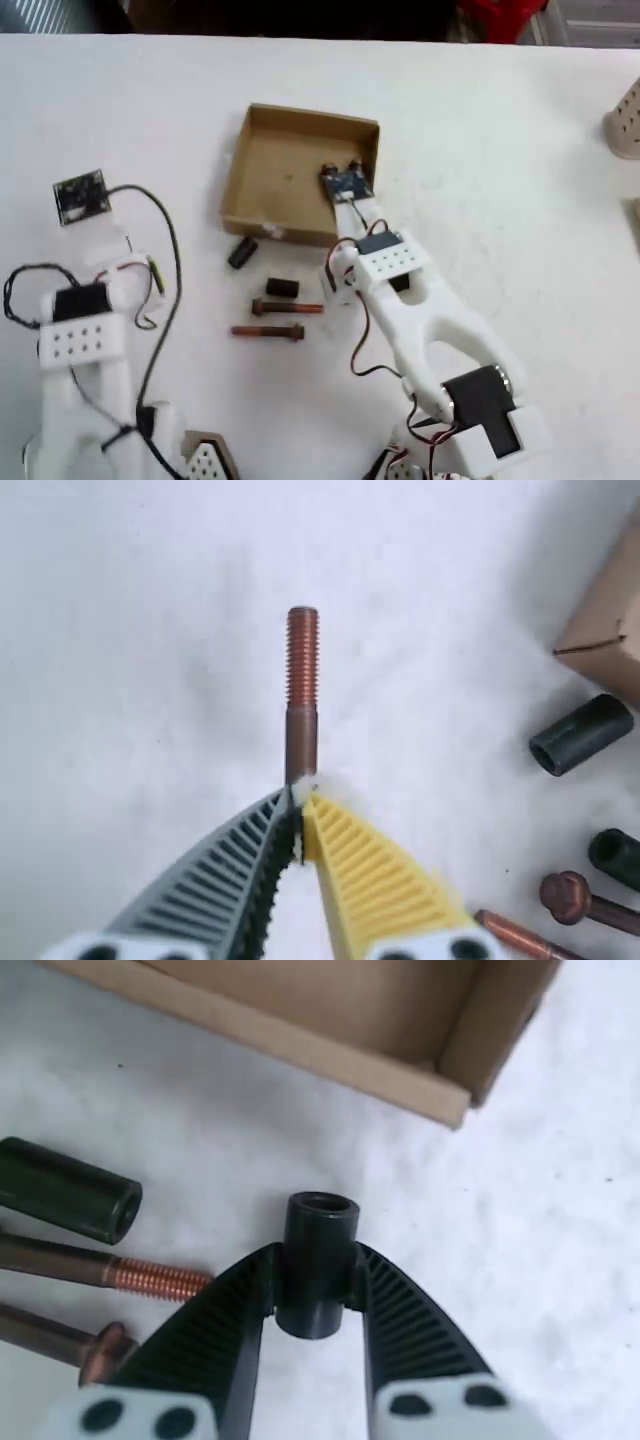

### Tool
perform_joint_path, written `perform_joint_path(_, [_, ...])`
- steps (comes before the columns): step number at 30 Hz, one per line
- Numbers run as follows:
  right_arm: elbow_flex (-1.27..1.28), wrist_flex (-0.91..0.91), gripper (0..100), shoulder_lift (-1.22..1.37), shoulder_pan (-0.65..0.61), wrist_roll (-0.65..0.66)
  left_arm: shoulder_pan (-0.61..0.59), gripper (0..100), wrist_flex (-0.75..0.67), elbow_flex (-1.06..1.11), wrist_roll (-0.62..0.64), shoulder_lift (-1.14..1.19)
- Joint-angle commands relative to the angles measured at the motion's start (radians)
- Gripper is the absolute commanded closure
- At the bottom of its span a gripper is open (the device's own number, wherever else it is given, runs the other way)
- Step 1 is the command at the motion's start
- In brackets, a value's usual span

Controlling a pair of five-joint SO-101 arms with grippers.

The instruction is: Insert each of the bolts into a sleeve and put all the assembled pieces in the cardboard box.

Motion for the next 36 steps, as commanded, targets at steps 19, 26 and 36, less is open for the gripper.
perform_joint_path(19, [-0.006,-0.013,98.1,-0.053,0.001,0.014,0.001,75,-0.009,-0.374,-0.150,0.613])
perform_joint_path(26, [-0.006,-0.013,98.1,-0.050,0.001,0.014,-0.004,88,0.104,-0.368,-0.407,0.321])
perform_joint_path(36, [-0.006,-0.013,98.1,-0.054,0.001,0.015,-0.085,98,0.219,-0.288,-0.829,0.332])
